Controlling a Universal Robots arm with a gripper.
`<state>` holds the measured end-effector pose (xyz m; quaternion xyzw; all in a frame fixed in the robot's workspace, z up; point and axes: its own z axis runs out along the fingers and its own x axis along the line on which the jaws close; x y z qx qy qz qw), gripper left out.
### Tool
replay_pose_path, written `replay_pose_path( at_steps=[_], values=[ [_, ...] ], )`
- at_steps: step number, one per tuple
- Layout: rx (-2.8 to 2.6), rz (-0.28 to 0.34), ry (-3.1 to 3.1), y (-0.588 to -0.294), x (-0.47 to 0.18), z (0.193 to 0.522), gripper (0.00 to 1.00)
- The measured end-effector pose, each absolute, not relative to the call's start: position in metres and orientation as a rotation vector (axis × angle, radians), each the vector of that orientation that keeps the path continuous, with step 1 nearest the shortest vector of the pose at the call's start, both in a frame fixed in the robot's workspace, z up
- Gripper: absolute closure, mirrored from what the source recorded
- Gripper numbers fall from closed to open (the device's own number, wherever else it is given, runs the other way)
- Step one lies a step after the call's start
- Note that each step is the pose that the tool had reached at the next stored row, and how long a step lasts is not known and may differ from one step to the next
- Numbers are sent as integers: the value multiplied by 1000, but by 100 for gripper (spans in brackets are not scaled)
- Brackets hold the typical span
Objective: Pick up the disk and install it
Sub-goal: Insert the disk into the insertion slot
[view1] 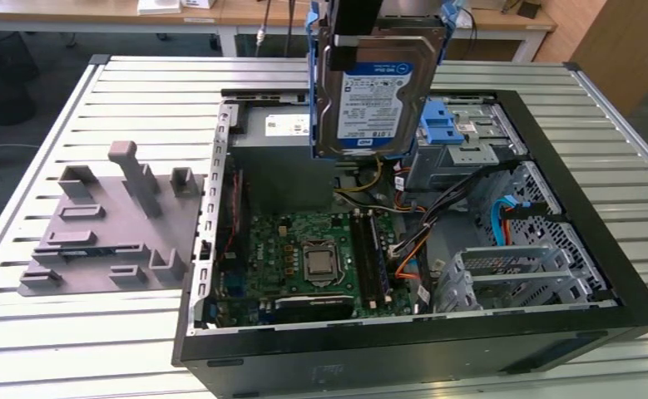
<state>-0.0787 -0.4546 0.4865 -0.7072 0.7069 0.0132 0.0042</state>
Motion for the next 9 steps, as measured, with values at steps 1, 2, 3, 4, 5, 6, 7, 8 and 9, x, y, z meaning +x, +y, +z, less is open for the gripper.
replay_pose_path(
  at_steps=[1,2,3,4,5,6,7,8,9],
  values=[
    [-2216,41,2215,-458,-79,487,64],
    [-2216,41,2215,-462,-79,486,64],
    [-2216,41,2215,-466,-79,486,64],
    [-2216,41,2215,-470,-79,486,64],
    [-2216,41,2215,-473,-79,486,64],
    [-2216,41,2215,-476,-79,486,64],
    [-2216,41,2215,-479,-78,486,64],
    [-2216,41,2215,-482,-78,486,64],
    [-2216,41,2215,-483,-76,486,64]
  ],
)
